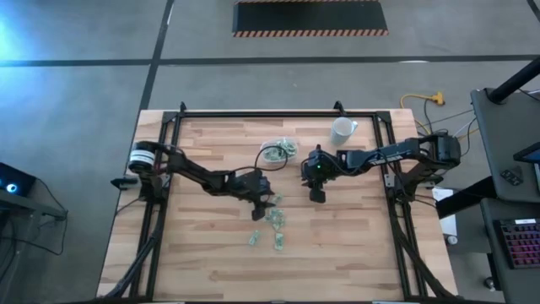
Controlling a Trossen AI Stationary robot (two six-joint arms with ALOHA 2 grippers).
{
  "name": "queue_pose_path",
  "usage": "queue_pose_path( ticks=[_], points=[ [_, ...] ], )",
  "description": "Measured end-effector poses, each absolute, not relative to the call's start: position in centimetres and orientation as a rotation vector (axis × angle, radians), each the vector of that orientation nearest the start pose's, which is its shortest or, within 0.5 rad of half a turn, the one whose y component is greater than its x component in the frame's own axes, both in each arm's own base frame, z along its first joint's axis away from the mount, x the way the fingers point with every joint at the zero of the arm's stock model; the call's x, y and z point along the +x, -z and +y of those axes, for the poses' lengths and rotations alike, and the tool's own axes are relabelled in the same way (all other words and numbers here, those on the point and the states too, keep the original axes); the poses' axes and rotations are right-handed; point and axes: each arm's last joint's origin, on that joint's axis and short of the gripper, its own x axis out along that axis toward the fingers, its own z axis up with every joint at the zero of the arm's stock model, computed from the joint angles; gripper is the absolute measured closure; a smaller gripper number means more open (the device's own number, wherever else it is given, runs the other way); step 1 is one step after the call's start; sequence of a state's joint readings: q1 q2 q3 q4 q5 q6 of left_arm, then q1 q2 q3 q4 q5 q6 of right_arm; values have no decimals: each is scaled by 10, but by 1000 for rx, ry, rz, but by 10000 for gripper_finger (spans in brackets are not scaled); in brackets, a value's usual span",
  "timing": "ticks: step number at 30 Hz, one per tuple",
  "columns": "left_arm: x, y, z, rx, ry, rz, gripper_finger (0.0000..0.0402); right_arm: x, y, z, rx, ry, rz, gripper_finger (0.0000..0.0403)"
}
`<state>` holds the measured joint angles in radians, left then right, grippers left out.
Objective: Pick and place Stevia / Truvia into bins
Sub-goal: Put the stevia packet into the transparent container
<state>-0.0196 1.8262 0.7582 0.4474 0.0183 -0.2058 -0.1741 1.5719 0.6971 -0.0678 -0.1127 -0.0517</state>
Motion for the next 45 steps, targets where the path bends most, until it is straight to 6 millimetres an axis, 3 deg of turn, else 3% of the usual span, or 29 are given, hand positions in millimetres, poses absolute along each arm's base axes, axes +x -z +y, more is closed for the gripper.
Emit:
queue_pose_path(
  ticks=[6,14,18,23,29,32,35,45],
  points=[
    [336,-114,-7,-193,-31,634,259,276,-140,-45,86,32,934,330],
    [336,-114,-7,-139,-19,637,392,276,-140,-45,84,31,935,330],
    [335,-118,-7,-128,-18,630,397,276,-140,-45,84,31,935,326],
    [331,-143,-6,-60,-44,579,401,276,-140,-45,80,29,937,329],
    [319,-179,6,148,-285,520,401,276,-140,-45,70,24,936,334],
    [314,-191,21,260,-454,501,401,276,-140,-45,69,25,935,331],
    [312,-194,43,279,-510,518,401,276,-140,-45,74,27,934,329],
    [319,-178,110,186,-473,573,401,277,-140,-46,79,30,931,335]
  ],
)
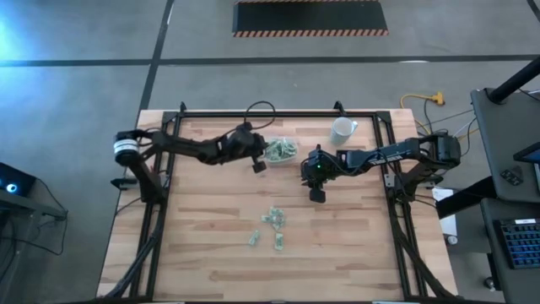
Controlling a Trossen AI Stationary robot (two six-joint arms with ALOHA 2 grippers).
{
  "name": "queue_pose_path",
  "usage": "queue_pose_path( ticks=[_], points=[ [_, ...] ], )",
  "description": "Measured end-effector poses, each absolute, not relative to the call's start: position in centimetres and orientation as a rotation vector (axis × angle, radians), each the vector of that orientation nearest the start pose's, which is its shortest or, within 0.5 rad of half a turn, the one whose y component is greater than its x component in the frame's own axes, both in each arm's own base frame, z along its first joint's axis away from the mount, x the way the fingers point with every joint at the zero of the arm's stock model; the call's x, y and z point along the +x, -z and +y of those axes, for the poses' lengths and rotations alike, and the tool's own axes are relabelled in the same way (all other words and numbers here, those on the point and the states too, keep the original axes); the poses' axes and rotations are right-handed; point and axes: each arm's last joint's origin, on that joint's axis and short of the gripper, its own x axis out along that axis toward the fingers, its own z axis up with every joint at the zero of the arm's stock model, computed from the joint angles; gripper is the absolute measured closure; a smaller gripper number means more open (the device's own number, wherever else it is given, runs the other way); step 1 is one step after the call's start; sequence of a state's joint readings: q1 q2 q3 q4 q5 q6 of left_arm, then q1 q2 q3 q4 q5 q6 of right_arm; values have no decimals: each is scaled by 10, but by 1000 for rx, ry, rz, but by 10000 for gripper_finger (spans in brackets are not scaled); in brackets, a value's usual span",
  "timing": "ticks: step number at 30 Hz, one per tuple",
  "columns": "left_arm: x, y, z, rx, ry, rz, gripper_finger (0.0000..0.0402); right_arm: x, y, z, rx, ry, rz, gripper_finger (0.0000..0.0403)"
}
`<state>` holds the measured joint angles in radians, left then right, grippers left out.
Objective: Pick and place Stevia / Truvia into bins
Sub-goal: Put the stevia packet into the transparent container
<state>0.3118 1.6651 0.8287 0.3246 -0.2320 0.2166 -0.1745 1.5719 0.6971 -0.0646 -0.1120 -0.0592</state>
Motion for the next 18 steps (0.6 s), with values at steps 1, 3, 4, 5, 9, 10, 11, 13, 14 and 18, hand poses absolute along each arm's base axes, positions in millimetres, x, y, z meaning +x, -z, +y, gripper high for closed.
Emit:
queue_pose_path(
  ticks=[1,3,4,5,9,10,11,13,14,18],
  points=[
    [320,-175,113,178,-464,585,401,277,-140,-46,79,30,930,335],
    [325,-170,117,176,-452,599,401,277,-140,-46,79,30,930,333],
    [327,-169,117,180,-444,608,401,277,-140,-45,79,30,930,331],
    [328,-167,118,190,-435,626,402,277,-140,-46,79,30,930,330],
    [334,-161,120,194,-422,697,402,277,-140,-46,78,30,931,326],
    [334,-160,121,192,-423,712,401,277,-140,-46,78,30,931,325],
    [334,-159,122,190,-423,727,401,277,-140,-45,78,29,931,326],
    [334,-160,123,185,-427,740,401,277,-140,-46,76,29,931,328],
    [334,-160,124,182,-431,738,401,277,-140,-45,76,28,931,330],
    [334,-163,125,190,-465,754,401,277,-140,-45,76,28,930,335]
  ],
)
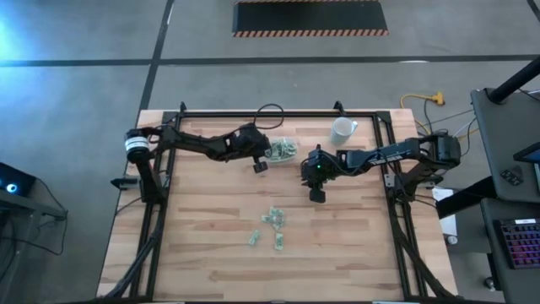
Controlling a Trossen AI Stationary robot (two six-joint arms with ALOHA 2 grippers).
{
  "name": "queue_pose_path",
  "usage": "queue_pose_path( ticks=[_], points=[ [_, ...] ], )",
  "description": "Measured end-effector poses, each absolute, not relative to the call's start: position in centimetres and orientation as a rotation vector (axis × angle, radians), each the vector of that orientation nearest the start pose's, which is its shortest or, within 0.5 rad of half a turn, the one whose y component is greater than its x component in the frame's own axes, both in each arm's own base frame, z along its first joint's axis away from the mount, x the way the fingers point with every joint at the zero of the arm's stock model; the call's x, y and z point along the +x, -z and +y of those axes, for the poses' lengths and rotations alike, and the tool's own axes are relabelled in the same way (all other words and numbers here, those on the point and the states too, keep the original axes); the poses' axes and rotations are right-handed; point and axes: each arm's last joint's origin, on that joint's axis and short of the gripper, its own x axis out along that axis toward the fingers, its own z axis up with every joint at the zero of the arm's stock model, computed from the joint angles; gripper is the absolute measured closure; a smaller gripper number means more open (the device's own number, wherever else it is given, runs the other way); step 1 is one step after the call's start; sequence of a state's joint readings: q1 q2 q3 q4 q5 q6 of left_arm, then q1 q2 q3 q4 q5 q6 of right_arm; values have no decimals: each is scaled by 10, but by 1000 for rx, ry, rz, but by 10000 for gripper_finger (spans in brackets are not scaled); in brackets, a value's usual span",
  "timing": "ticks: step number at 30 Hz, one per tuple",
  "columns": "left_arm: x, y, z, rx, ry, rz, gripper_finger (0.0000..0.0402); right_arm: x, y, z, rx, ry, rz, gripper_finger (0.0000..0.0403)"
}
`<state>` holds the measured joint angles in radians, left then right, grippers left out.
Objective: Pick and place Stevia / Truvia into bins
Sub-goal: Put the stevia packet into the transparent container
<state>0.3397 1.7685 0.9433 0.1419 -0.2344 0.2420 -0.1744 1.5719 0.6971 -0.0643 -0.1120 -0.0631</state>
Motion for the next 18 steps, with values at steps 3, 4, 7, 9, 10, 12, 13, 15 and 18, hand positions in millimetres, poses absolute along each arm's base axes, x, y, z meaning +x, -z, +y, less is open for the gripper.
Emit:
queue_pose_path(
  ticks=[3,4,7,9,10,12,13,15,18],
  points=[
    [335,-166,126,191,-466,762,388,277,-140,-45,76,29,930,332],
    [335,-165,126,191,-466,766,378,277,-140,-45,76,29,930,331],
    [335,-166,126,192,-465,769,339,277,-140,-45,77,29,931,327],
    [335,-169,126,192,-467,759,309,277,-140,-45,79,30,931,326],
    [335,-170,125,192,-468,753,293,277,-140,-45,79,30,931,326],
    [335,-176,125,191,-472,735,265,276,-140,-45,79,30,932,328],
    [333,-180,125,185,-476,724,253,276,-139,-45,79,30,933,329],
    [331,-188,124,171,-485,694,231,276,-139,-45,79,30,934,333],
    [325,-201,119,170,-476,688,207,275,-138,-45,77,29,937,335]
  ],
)
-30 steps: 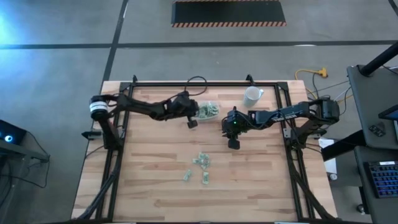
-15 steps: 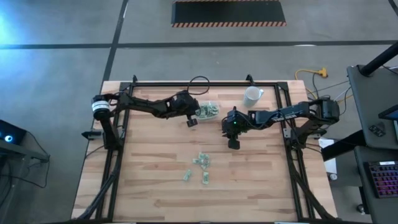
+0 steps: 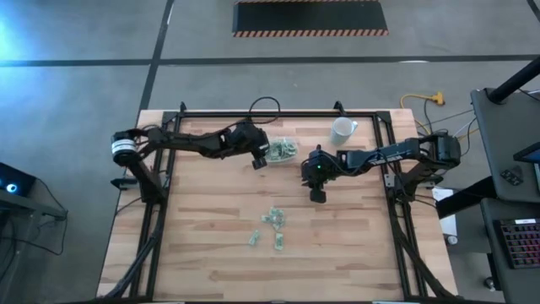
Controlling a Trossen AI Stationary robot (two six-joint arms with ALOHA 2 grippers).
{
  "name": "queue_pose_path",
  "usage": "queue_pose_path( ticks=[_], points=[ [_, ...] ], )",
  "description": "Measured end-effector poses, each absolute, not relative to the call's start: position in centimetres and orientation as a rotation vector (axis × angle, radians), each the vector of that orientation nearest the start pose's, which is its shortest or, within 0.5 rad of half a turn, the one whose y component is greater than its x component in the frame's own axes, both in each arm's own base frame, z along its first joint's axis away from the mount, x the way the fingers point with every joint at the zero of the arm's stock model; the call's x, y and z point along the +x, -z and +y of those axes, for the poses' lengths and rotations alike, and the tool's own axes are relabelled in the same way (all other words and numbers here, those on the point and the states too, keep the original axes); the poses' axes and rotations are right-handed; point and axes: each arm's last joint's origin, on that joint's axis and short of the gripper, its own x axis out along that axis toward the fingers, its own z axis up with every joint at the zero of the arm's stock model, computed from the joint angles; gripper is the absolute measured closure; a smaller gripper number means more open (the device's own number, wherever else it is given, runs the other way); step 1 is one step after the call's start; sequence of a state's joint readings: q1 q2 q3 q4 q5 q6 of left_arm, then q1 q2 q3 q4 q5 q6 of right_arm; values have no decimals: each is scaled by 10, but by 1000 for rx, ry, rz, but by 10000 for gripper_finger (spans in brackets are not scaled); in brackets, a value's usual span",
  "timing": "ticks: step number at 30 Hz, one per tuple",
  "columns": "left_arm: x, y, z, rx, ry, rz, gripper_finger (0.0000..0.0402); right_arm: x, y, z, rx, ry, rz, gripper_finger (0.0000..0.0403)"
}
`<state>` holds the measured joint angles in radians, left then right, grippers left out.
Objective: Pick and place Stevia / Truvia into bins
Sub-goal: Put the stevia packet into the transparent container
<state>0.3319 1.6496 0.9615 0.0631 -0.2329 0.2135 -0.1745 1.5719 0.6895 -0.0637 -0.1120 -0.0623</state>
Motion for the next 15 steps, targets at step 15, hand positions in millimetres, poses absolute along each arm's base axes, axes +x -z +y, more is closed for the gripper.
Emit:
queue_pose_path(
  ticks=[15],
  points=[
    [291,-209,42,-21,-179,734,192,285,-144,-19,46,-312,667,312]
  ],
)
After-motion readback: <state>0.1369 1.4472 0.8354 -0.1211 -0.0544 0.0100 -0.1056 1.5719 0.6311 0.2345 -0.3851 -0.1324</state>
